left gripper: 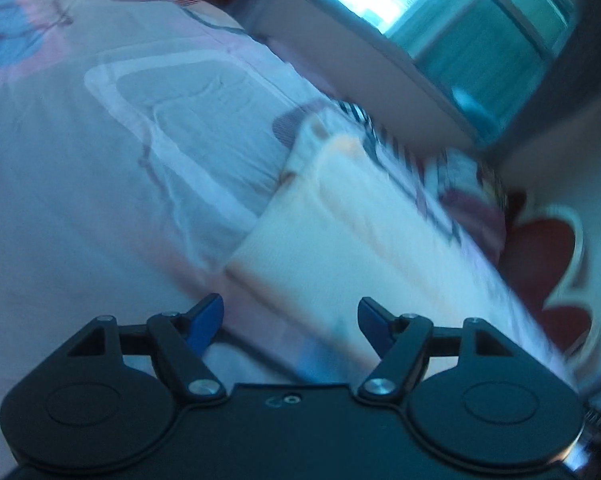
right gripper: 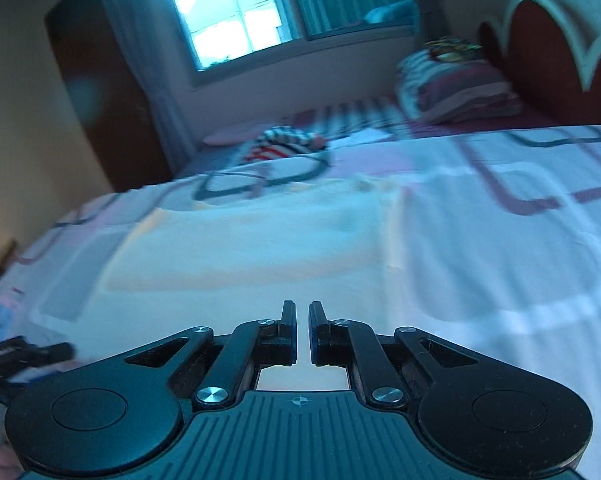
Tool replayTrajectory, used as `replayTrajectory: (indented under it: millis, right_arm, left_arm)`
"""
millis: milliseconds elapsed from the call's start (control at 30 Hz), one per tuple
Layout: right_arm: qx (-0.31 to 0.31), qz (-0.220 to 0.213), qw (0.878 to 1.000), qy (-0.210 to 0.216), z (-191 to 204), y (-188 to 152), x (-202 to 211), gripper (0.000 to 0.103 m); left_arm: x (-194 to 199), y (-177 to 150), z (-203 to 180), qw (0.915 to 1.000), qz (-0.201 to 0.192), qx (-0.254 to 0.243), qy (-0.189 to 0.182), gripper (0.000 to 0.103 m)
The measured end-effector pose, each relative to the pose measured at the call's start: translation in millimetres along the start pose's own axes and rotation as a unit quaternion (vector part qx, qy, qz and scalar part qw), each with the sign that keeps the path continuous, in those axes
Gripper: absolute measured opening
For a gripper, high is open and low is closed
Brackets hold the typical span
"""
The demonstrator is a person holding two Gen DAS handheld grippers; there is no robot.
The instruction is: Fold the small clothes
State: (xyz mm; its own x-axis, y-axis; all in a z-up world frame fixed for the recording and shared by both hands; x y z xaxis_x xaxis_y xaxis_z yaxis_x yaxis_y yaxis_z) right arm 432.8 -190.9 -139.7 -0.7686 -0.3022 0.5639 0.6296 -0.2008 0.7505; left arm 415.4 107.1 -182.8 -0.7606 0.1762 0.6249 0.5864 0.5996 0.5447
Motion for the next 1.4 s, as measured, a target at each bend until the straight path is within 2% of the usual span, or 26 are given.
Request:
replayTrajectory:
  millis: [133, 200, 233, 300, 333, 400, 500, 567, 633, 733, 800, 833, 867, 933, 1000, 1067, 1167, 1233, 1400]
  right_arm:
    - [0.013, 0.01, 1.0, 0.026, 23, 9, -39, 0.007]
    - [0.012, 0.013, 0.999, 0.034, 28, 13, -60, 0.007]
    - [0.012, 0.014, 0.999, 0.038, 29, 16, -71, 0.007]
    - [0.013, 0.017, 0.999, 0.043, 33, 18, -89, 0.007]
    - [0.012, 0.019, 0.999, 0.048, 35, 19, -98, 0.007]
    - [0.019, 0.021, 0.998, 0.055, 40, 21, -113, 0.007]
    - [0.03, 0.024, 0.997, 0.061, 47, 23, -128, 0.007]
    - [0.037, 0.029, 0.997, 0.068, 49, 23, -134, 0.007]
    - [0.045, 0.035, 0.996, 0.071, 53, 22, -144, 0.007]
    - [0.063, 0.049, 0.995, 0.053, 53, 14, -159, 0.004]
    - [0.07, 0.042, 0.996, 0.048, 53, 12, -162, 0.003]
    - [0.067, 0.04, 0.996, 0.048, 52, 12, -162, 0.003]
    - [0.067, 0.039, 0.996, 0.048, 52, 11, -163, 0.003]
    - [0.063, 0.037, 0.996, 0.052, 50, 10, -162, 0.003]
    - [0.054, 0.038, 0.996, 0.055, 46, 11, -160, 0.0]
    - [0.039, 0.038, 0.997, 0.06, 41, 13, -160, 0.0]
    - [0.029, 0.038, 0.997, 0.066, 39, 15, -159, 0.0]
    - [-0.006, 0.038, 0.996, 0.076, 31, 20, -152, 0.0]
    - [-0.118, -0.036, 0.99, 0.061, -37, 44, -94, 0.0]
  left_arm:
    - [-17, 9, 1, 0.9966, -0.041, 0.065, -0.031, 0.071]
    - [-23, 11, 2, 0.991, -0.063, 0.104, -0.055, 0.071]
    - [-26, 12, 0, 0.9905, -0.071, 0.105, -0.052, 0.071]
    - [-33, 14, -9, 0.9909, -0.068, 0.106, -0.046, 0.071]
    - [-37, 14, -13, 0.9891, -0.061, 0.121, -0.058, 0.07]
    - [-40, 14, -19, 0.9897, -0.054, 0.123, -0.049, 0.069]
    - [-39, 15, -12, 0.9888, -0.057, 0.13, -0.046, 0.054]
    - [-45, 16, 1, 0.9879, -0.059, 0.138, -0.039, 0.032]
    - [-54, 21, 4, 0.9889, -0.056, 0.134, -0.035, 0.025]
    - [-64, 31, -3, 0.9921, -0.045, 0.113, -0.033, 0.027]
    - [-70, 35, -5, 0.9937, -0.041, 0.1, -0.032, 0.025]
    - [-72, 36, -5, 0.9944, -0.039, 0.095, -0.025, 0.011]
    - [-73, 36, -4, 0.9945, -0.031, 0.097, -0.024, 0.005]
    - [-67, 42, -7, 0.9933, -0.044, 0.101, -0.034, 0.005]
    - [-60, 45, -17, 0.995, -0.057, 0.071, -0.041, 0.005]
    - [-58, 47, -30, 0.9969, -0.054, 0.04, -0.042, 0.005]
    - [-45, 52, -76, 0.9949, -0.066, -0.04, -0.065, 0.005]
    - [-41, 52, -113, 0.9904, -0.058, -0.092, -0.085, 0.005]
    - [-49, 16, -199, 0.9715, -0.006, -0.198, -0.13, 0.005]
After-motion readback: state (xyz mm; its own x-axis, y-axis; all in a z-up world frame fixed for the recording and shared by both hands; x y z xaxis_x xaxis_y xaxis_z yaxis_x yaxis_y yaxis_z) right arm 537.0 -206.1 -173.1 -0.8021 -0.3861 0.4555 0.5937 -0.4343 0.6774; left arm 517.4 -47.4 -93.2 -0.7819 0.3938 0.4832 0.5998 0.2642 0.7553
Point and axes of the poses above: each gripper's, at about its wrist camera, not at the fingertips, and x roughly against the way its jaws point, z to its left, y to its top, the point moved 8 cm from there along -x, roughly the way its jaws point, and after that the axes turned 1 degree about y, right-handed, at the moved point
